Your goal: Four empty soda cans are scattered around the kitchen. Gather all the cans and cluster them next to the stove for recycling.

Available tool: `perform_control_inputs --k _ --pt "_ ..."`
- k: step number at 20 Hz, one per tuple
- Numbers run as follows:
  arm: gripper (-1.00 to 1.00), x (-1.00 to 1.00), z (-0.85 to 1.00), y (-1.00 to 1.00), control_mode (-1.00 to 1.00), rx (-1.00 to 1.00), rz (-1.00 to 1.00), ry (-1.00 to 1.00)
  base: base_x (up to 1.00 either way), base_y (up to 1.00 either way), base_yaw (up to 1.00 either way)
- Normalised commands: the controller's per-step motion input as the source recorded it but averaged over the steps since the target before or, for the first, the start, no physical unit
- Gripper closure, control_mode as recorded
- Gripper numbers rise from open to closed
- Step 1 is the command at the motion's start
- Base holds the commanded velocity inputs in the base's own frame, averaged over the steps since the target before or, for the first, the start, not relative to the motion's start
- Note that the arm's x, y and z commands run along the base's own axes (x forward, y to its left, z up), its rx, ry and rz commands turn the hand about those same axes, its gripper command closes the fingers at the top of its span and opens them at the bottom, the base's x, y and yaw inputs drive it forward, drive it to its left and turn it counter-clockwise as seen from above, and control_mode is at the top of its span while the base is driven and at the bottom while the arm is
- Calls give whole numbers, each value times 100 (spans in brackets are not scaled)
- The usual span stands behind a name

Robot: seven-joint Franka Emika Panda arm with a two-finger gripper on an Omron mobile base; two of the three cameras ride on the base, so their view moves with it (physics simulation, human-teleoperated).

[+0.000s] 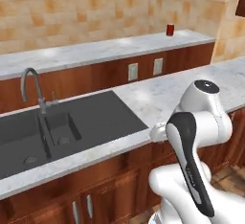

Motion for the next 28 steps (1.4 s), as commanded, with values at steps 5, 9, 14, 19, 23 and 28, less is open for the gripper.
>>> perform_control_inputs --k 5,9,14,19,23,28 --pt "-100 0 0 0 100 0 0 0 0 89 66" --pt "-100 0 0 0 100 0 0 0 1 82 74" --pt "-100 0 0 0 100 0 0 0 1 68 82" --pt "-100 0 0 0 100 0 0 0 -51 96 51" --pt "-100 0 0 0 100 0 0 0 5 93 32" --pt "-100 0 0 0 100 0 0 0 10 74 81"
